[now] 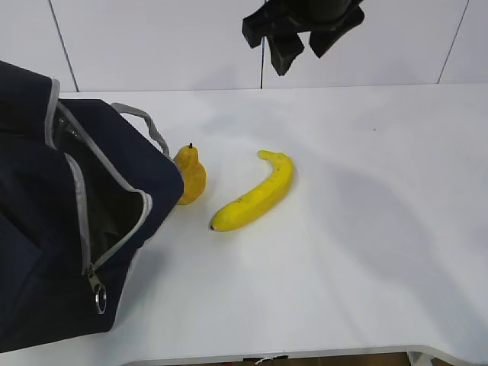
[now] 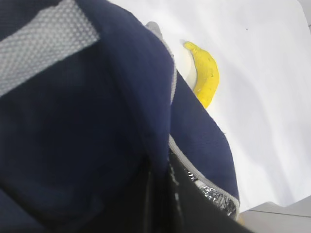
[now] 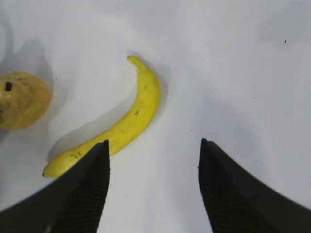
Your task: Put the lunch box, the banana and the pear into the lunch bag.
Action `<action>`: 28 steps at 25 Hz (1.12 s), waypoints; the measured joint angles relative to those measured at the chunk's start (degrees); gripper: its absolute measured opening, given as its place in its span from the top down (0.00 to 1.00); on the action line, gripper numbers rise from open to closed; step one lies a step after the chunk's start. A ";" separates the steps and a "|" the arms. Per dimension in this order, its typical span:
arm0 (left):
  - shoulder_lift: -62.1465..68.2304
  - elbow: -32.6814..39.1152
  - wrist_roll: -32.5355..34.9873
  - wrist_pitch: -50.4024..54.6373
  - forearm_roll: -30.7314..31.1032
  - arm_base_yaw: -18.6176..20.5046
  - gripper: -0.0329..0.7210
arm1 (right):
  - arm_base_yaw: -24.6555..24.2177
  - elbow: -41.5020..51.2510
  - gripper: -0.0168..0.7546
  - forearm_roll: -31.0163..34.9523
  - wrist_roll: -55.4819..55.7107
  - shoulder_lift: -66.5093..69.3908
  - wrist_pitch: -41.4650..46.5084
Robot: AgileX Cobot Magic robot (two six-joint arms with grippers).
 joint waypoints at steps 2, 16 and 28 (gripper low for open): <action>0.00 0.00 0.03 0.00 -0.11 0.00 0.97 | 0.00 2.19 0.36 -1.35 6.16 -0.58 0.00; 0.00 0.00 0.03 0.16 -2.93 0.00 0.97 | -0.03 3.09 0.36 -0.52 37.16 6.41 -0.32; 0.00 0.00 0.03 2.05 -3.93 0.00 0.97 | -0.65 3.30 0.23 2.21 48.72 11.20 -0.67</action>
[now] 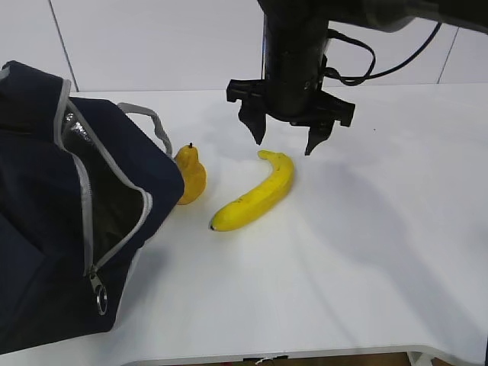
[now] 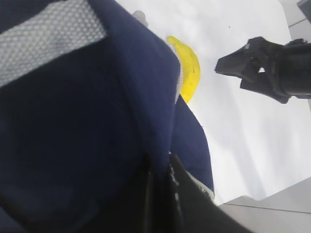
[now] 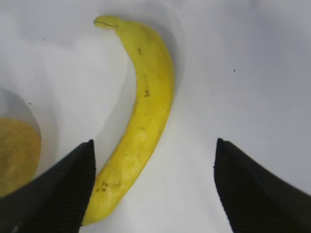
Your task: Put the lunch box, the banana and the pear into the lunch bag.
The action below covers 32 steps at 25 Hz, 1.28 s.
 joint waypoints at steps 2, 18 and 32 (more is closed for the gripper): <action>0.00 0.00 0.00 0.23 -0.38 0.00 0.97 | -0.12 0.00 0.15 0.65 0.19 0.53 0.00; 0.00 0.00 0.00 0.79 -0.73 0.00 0.97 | -0.36 0.00 0.12 3.11 4.01 5.69 -0.44; 0.00 0.00 0.00 0.92 -0.74 0.00 0.97 | -0.60 0.00 0.14 5.06 6.96 7.69 -0.56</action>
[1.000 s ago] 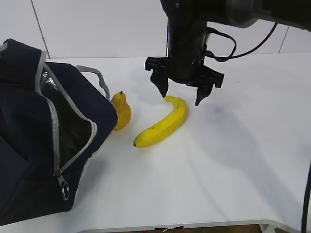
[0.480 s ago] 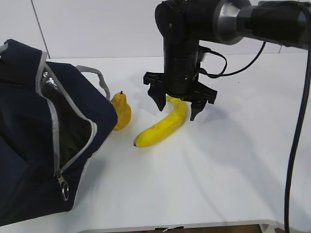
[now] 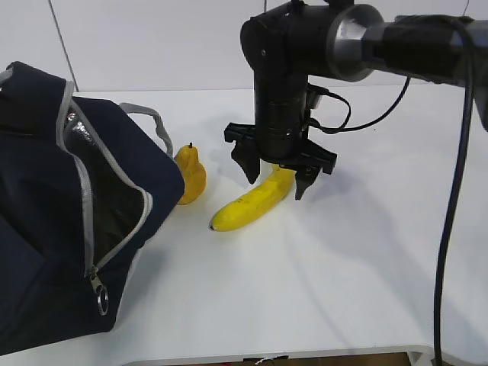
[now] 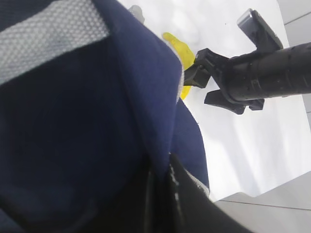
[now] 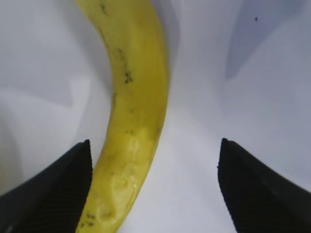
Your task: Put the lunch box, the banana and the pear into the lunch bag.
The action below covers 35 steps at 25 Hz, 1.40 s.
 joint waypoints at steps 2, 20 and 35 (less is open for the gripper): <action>0.00 0.00 0.09 0.00 0.00 0.00 0.97 | 0.00 0.00 0.15 0.26 0.10 0.29 -0.35; 0.00 0.00 0.09 0.00 -0.10 0.00 0.97 | 0.00 0.00 0.17 1.36 1.96 1.51 -5.61; 0.00 0.00 0.09 0.02 -0.10 0.00 0.97 | 0.00 0.00 0.18 -1.61 2.97 2.56 -5.62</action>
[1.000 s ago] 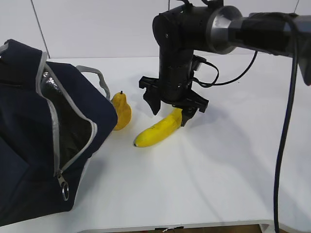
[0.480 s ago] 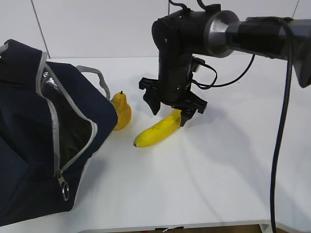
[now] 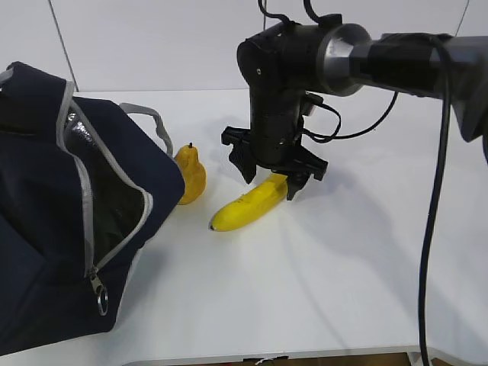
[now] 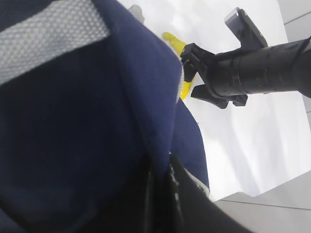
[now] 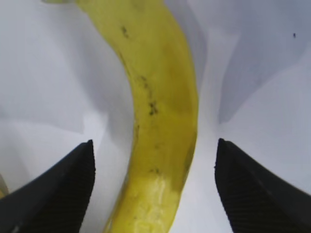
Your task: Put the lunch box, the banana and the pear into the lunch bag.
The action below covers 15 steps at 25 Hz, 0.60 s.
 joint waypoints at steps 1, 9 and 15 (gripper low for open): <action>0.00 0.00 0.00 0.00 0.00 0.00 0.97 | 0.00 0.00 0.19 -0.23 0.10 0.00 0.00; 0.00 0.00 0.00 0.00 0.00 0.00 0.97 | 0.00 0.00 0.21 -1.21 0.37 0.00 0.00; 0.00 0.00 0.00 0.00 0.00 0.00 0.97 | 0.00 0.00 0.22 -1.21 0.37 0.00 0.00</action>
